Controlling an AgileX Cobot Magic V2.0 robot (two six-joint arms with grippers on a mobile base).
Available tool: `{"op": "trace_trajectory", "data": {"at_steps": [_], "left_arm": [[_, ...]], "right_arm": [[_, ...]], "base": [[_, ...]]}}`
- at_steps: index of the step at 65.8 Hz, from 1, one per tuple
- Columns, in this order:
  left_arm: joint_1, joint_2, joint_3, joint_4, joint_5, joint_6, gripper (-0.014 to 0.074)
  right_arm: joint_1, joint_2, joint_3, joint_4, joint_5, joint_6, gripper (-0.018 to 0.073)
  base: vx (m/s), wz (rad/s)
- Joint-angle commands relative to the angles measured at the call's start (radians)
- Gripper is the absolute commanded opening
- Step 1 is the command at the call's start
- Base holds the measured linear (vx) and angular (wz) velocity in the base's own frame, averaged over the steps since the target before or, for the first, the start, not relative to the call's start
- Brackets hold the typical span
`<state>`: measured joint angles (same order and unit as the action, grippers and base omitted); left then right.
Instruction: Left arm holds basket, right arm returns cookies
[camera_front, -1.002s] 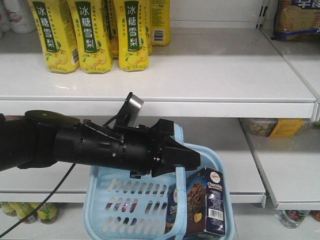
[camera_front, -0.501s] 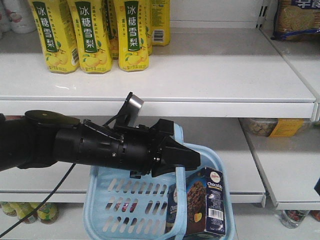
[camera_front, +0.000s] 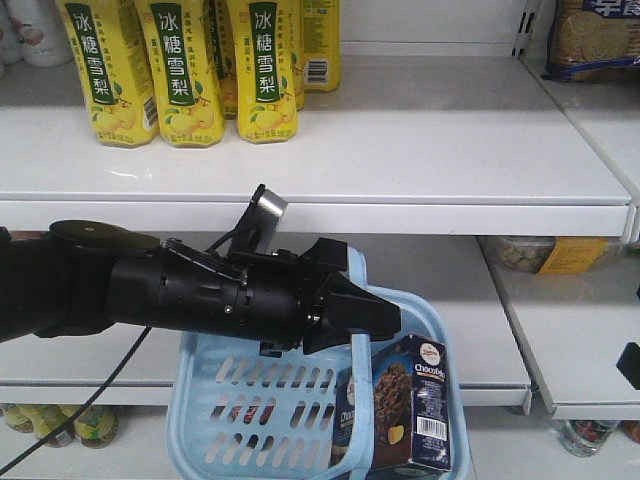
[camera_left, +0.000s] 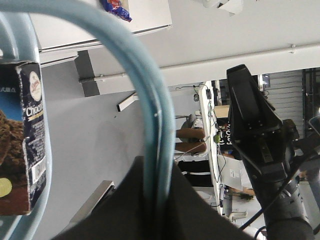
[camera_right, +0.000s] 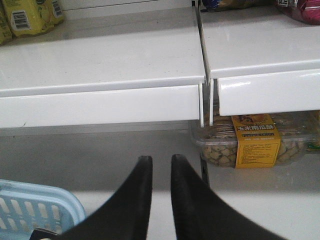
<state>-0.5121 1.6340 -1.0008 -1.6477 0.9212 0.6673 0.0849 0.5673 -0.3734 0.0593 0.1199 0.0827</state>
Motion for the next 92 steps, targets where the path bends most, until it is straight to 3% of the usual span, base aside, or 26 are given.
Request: {"op": "trace_trajectory", "data": {"at_steps": [1,14,25,37,47,53,76,92], "left_arm": [[0.005,-0.044,-0.037,-0.125,0.004,0.02,-0.0003],[0.005,-0.044,-0.037,-0.125,0.004,0.02,-0.0003],[0.005,-0.044,-0.037,-0.125,0.004,0.02,-0.0003],[0.005,-0.044,-0.037,-0.125,0.004,0.02,-0.0003],[0.005,-0.044,-0.037,-0.125,0.004,0.02,-0.0003],[0.005,-0.044,-0.037,-0.125,0.004,0.02,-0.0003],[0.005,-0.044,-0.037,-0.125,0.004,0.02,-0.0003],[0.005,-0.044,-0.037,-0.125,0.004,0.02,-0.0003]], "right_arm": [[-0.005,0.009,-0.036,-0.004,-0.08,-0.007,0.0185],[-0.005,0.009,-0.036,-0.004,-0.081,-0.007,0.0372],[-0.005,0.009,-0.036,-0.004,-0.081,-0.007,0.0459],[-0.005,0.009,-0.036,0.015,-0.08,0.0,0.0462],[-0.005,0.019,-0.038,0.091,-0.067,0.001,0.0462],[0.008,0.056,-0.07,0.151,0.003,0.001,0.0464],[0.222,0.325,-0.316,0.301,0.349,0.0,0.0466],[0.244,0.478,-0.377,0.456,0.492,-0.083,0.0477]], "base": [[0.0,0.0],[0.0,0.0],[0.0,0.0],[0.0,0.0],[0.0,0.0],[0.0,0.0],[0.0,0.0],[0.0,0.0]]}}
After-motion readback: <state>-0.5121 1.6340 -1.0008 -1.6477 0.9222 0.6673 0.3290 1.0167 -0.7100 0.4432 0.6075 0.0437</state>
